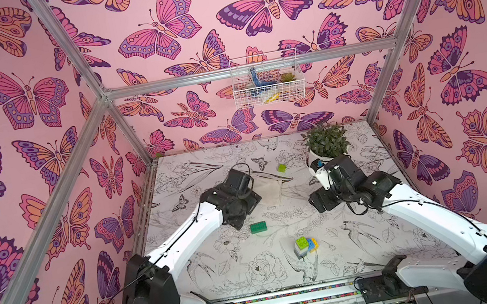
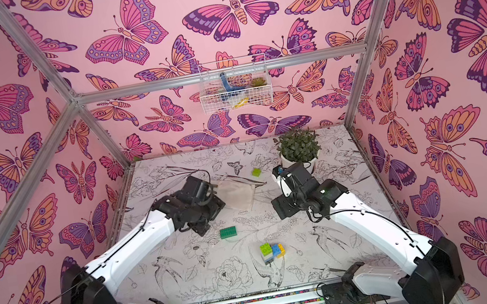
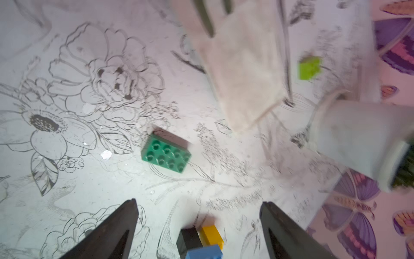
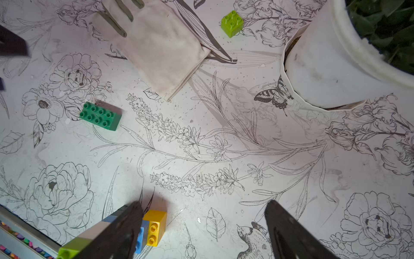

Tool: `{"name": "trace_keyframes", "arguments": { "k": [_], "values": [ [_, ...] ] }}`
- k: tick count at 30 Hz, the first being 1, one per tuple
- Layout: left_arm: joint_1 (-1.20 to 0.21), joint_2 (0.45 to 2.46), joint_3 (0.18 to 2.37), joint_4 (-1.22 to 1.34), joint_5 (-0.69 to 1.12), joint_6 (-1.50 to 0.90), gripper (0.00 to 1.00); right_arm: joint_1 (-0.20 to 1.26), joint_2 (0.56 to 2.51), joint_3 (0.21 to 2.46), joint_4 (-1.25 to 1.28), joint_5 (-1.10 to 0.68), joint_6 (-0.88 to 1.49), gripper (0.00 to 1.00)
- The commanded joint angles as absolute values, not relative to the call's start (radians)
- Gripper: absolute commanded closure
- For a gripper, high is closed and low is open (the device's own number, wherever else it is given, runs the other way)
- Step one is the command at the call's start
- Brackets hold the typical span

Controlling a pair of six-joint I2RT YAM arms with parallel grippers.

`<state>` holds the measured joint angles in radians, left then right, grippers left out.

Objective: Assemble a giraffe with lego
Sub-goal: Adjust the lego brick at the center of the board, then pick up the lego brick from the center of the board.

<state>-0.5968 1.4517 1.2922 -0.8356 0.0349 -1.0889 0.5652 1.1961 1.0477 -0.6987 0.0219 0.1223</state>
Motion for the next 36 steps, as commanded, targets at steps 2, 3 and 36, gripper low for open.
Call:
{"name": "trace_keyframes", "arguments": {
  "k": [2,3,36],
  "values": [
    [-0.609,1.519,1.456,-1.299,0.047,-0.293,0.00,0.560,1.179,1.032,-0.690,0.017,0.103,0.11],
    [-0.633,1.519,1.452,-1.329,-0.020,-0.187,0.00,0.560,1.179,1.028,-0.687,0.017,0.107,0.11],
    [-0.578,1.685,1.134,-0.634,0.183,0.620,0.00,0.509,1.105,1.002,-0.752,-0.011,0.181,0.12]
  ]
}}
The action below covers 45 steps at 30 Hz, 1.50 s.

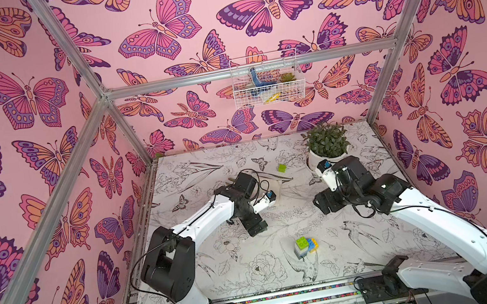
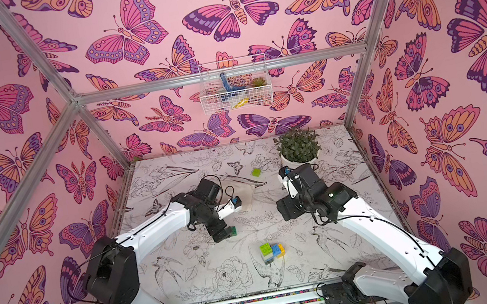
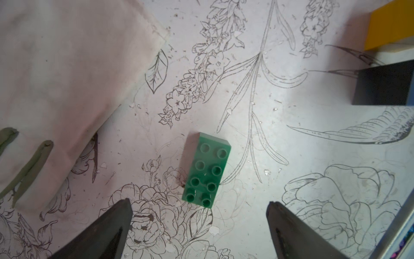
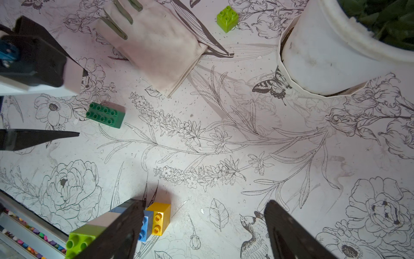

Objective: Assemble a giraffe with lego
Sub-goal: Pick up the lego brick from the center of the board.

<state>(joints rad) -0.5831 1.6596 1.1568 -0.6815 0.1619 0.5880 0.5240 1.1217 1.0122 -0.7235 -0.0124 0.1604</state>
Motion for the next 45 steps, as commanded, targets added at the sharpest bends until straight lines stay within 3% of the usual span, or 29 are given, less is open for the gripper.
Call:
{"name": "trace_keyframes", "arguments": {
  "k": [1,12,20,26,30,34,36,38,45],
  "values": [
    [-0.578,1.696,1.136,-0.628,0.189,0.621,0.00,0.501,1.107,1.000,-0.752,-0.015,0.181,0.12],
    [-0.603,1.783,1.153,-0.624,0.200,0.635,0.00,0.425,1.107,0.993,-0.755,-0.064,0.183,0.12],
    [-0.610,1.847,1.165,-0.609,0.185,0.620,0.07,0.380,1.091,0.968,-0.757,-0.085,0.189,0.12],
    [-0.612,1.852,1.158,-0.608,0.187,0.602,0.25,0.374,1.072,0.963,-0.768,-0.087,0.198,0.12],
    [-0.614,1.828,1.133,-0.610,0.189,0.588,0.54,0.375,1.055,0.946,-0.772,-0.091,0.231,0.12],
    [-0.614,1.803,1.114,-0.610,0.195,0.569,0.68,0.375,1.042,0.924,-0.768,-0.104,0.254,0.12],
    [-0.616,1.790,1.112,-0.616,0.193,0.558,0.87,0.375,1.035,0.920,-0.772,-0.106,0.258,0.13],
    [-0.620,1.775,1.122,-0.633,0.186,0.550,0.97,0.375,1.030,0.919,-0.780,-0.109,0.258,0.13],
    [-0.716,1.586,1.255,-0.786,0.158,0.448,1.00,0.376,0.993,0.879,-0.821,-0.172,0.352,0.13]
  ]
}}
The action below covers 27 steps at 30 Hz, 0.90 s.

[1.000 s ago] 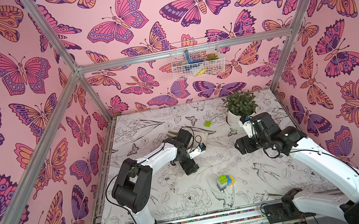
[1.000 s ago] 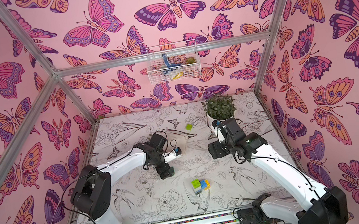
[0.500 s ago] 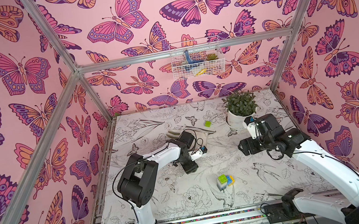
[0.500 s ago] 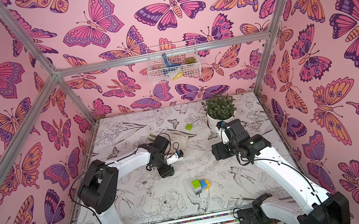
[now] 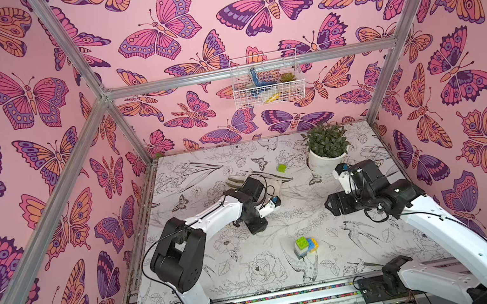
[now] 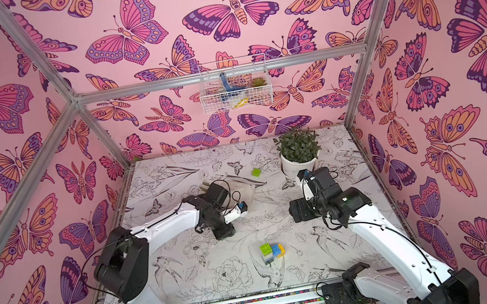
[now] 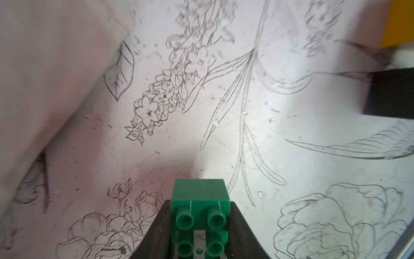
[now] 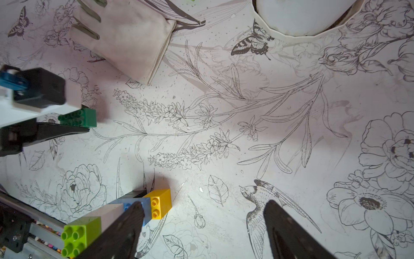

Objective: Assemble a giraffe with lego
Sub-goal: Pick up the lego brick from the center of the board, then assemble the lego brick with the lego brick.

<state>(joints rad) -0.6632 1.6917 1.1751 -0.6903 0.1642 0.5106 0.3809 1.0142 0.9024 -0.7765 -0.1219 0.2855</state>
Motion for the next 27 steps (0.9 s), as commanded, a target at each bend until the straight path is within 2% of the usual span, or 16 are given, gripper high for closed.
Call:
{"name": "trace_keyframes", "arguments": {
  "k": [1,6,12,19,27],
  "values": [
    [-0.744,1.558,1.281,-0.817,0.149,0.431,1.00,0.377,0.985,0.863,-0.822,-0.181,0.371,0.13],
    [-0.956,1.476,1.408,-0.994,0.060,0.276,0.99,0.376,0.947,0.775,-0.796,-0.219,0.445,0.13],
    [-1.132,1.511,1.500,-1.062,-0.033,0.077,0.99,0.377,1.001,0.749,-0.766,-0.256,0.455,0.12],
    [-1.156,1.586,1.541,-1.113,-0.050,0.066,1.00,0.380,1.059,0.686,-0.640,-0.346,0.472,0.12],
    [-1.159,1.658,1.574,-1.102,0.001,0.068,1.00,0.421,1.108,0.646,-0.577,-0.359,0.476,0.13]
  ]
}}
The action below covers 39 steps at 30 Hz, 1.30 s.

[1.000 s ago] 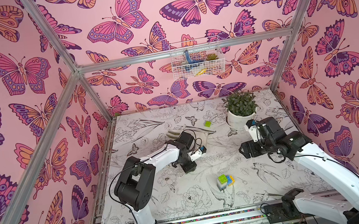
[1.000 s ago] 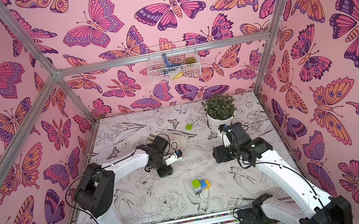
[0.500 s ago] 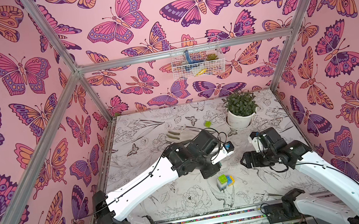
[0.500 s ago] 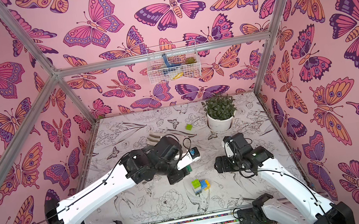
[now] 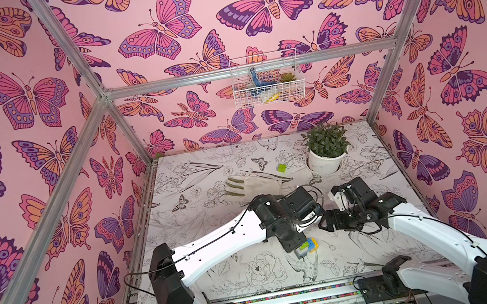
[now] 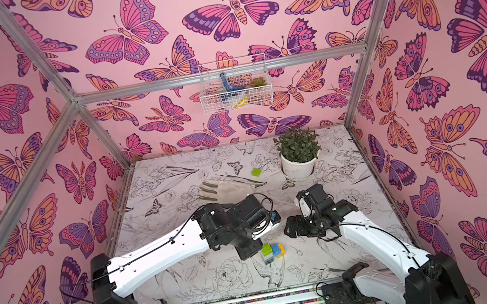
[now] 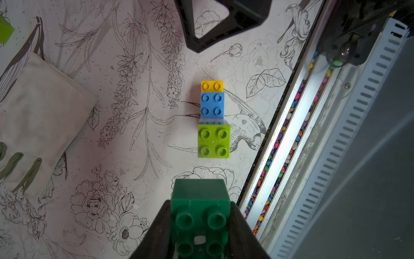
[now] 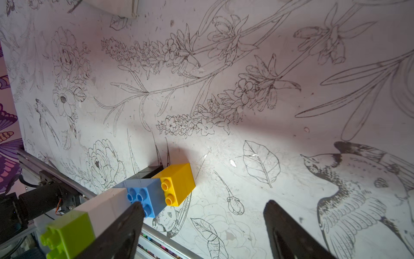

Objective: Assemble a giraffe with lego
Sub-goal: Assemble the lego brick with the lego brick.

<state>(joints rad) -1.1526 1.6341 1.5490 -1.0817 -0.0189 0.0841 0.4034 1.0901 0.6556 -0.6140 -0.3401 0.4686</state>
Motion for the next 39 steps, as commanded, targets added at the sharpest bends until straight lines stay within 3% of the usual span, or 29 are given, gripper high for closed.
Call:
{"name": "trace_keyframes", "arguments": {
  "k": [1,39],
  "values": [
    [-1.161,1.664,1.579,-1.096,0.008,0.068,1.00,0.426,1.117,0.643,-0.571,-0.360,0.477,0.13],
    [-1.149,1.791,1.598,-1.063,0.088,0.064,0.99,0.494,1.278,0.619,-0.488,-0.327,0.446,0.13]
  ]
}}
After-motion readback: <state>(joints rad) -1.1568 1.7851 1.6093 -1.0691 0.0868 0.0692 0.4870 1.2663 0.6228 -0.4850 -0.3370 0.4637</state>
